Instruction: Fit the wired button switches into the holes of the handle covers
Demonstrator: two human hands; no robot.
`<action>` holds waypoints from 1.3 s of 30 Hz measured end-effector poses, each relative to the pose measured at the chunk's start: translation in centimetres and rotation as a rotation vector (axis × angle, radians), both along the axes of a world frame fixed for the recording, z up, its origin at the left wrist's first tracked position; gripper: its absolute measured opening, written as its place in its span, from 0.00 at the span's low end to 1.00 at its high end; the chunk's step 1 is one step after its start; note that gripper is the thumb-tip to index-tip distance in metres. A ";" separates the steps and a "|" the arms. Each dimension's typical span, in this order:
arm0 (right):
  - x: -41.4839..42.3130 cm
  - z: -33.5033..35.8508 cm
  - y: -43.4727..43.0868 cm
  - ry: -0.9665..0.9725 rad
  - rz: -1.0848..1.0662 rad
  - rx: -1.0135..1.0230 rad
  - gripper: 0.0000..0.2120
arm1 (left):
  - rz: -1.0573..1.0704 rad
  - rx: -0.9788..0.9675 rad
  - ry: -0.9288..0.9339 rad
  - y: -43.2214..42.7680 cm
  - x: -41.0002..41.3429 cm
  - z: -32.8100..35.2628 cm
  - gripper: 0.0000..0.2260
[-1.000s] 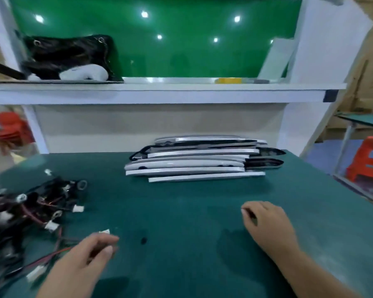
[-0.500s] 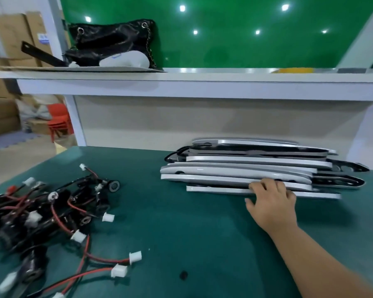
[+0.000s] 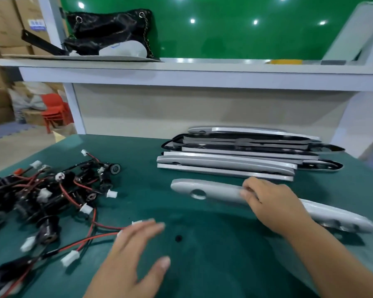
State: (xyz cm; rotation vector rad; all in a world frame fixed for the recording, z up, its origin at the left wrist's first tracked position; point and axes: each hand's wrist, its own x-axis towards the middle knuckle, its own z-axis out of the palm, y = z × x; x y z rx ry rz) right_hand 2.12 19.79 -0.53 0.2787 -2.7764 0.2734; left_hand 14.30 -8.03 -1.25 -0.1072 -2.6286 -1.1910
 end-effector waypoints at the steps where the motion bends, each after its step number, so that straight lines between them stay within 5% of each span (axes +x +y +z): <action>1: 1.4 0.4 0.0 -0.076 0.019 -0.040 0.14 | -0.022 0.067 0.022 0.0 0.0 0.9 0.26; 4: 5.5 1.1 -0.1 -0.239 0.070 -0.154 0.18 | -0.004 0.180 0.009 0.2 0.5 -0.5 0.29; 7: 8.9 0.8 -0.2 -0.329 0.110 -0.125 0.19 | -0.137 0.084 -0.169 1.2 1.2 -0.4 0.16; 10: 11.0 0.5 0.9 -0.305 0.200 -0.036 0.22 | -0.129 0.006 -0.143 2.1 2.0 -0.4 0.11; 16: 12.7 -0.8 6.3 -0.391 0.150 0.246 0.52 | 0.062 0.095 -0.249 0.0 0.5 -0.2 0.06; 21: 13.1 -1.3 8.8 -0.358 0.089 0.077 0.45 | 0.034 -0.047 -0.147 -1.3 -0.5 1.0 0.06; 25: 13.0 -1.6 10.3 -0.276 -0.011 -0.083 0.35 | 0.381 -0.349 -0.031 -7.6 -1.3 2.5 0.11; 29: 12.7 -1.5 11.2 -0.245 -0.090 -0.214 0.30 | 0.662 -0.497 -0.206 -14.8 -1.7 2.6 0.17; 34: 12.8 -1.4 10.8 -0.291 -0.088 -0.201 0.32 | 0.511 -0.541 -0.497 -15.6 -3.6 1.8 0.24; 39: 13.0 -1.2 10.2 -0.328 -0.103 -0.125 0.39 | 0.466 -0.630 -0.572 -13.6 -5.6 3.0 0.26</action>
